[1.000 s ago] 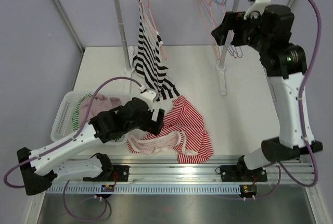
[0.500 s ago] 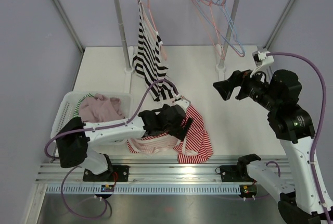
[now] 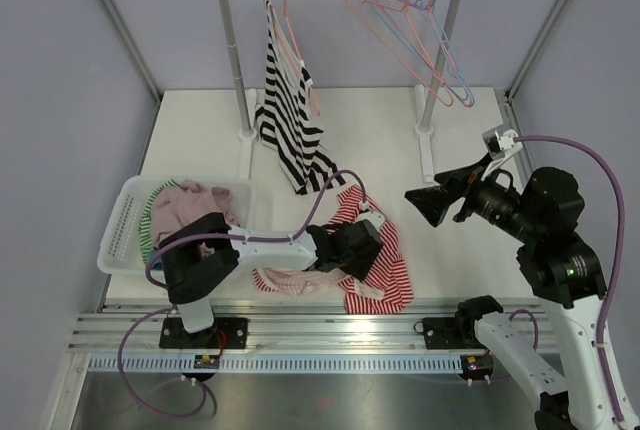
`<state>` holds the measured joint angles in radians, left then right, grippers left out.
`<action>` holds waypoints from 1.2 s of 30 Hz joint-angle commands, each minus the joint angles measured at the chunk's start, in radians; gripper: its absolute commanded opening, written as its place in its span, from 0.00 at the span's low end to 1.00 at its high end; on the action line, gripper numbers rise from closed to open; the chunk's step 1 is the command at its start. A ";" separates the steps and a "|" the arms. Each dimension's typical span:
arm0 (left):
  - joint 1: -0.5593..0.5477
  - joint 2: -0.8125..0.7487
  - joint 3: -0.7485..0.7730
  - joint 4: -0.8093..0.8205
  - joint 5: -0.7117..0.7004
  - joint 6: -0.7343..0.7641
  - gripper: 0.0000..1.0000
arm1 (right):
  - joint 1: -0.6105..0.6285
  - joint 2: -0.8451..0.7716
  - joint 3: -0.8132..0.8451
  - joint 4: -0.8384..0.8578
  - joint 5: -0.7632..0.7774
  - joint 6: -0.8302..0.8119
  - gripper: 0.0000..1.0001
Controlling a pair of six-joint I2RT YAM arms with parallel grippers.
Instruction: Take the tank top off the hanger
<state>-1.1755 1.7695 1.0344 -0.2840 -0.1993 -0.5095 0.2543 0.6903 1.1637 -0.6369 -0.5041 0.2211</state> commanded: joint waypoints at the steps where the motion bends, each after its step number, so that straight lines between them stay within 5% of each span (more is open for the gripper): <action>1: -0.047 0.044 -0.046 0.085 0.054 -0.046 0.59 | -0.004 -0.028 -0.009 0.043 -0.036 0.008 0.99; 2: -0.053 0.038 -0.051 0.088 0.041 -0.052 0.30 | -0.004 -0.034 -0.009 0.040 -0.036 0.004 0.99; 4: -0.056 0.030 -0.069 0.089 0.037 -0.061 0.17 | -0.004 -0.043 -0.009 0.037 -0.036 0.001 0.99; 5: -0.056 0.018 -0.069 0.071 0.023 -0.063 0.01 | -0.004 -0.044 -0.009 0.034 -0.034 0.000 1.00; 13: -0.056 -0.227 -0.051 -0.110 -0.219 -0.102 0.00 | -0.004 -0.078 -0.009 0.028 -0.005 -0.002 0.99; 22: -0.044 -0.569 0.068 -0.463 -0.576 -0.185 0.00 | -0.003 -0.077 -0.050 0.065 0.002 0.017 1.00; 28: 0.028 -0.699 0.219 -0.727 -0.695 -0.224 0.00 | -0.004 -0.074 -0.048 0.074 0.004 0.024 1.00; 32: 0.183 -0.780 0.250 -0.793 -0.677 -0.173 0.00 | -0.004 -0.078 -0.048 0.080 -0.002 0.034 0.99; 36: 0.451 -0.852 0.239 -0.739 -0.582 -0.043 0.00 | -0.004 -0.077 -0.049 0.091 -0.011 0.038 1.00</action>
<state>-0.8616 0.9661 1.2469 -1.0264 -0.7872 -0.6418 0.2543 0.6117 1.1103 -0.6010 -0.5140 0.2440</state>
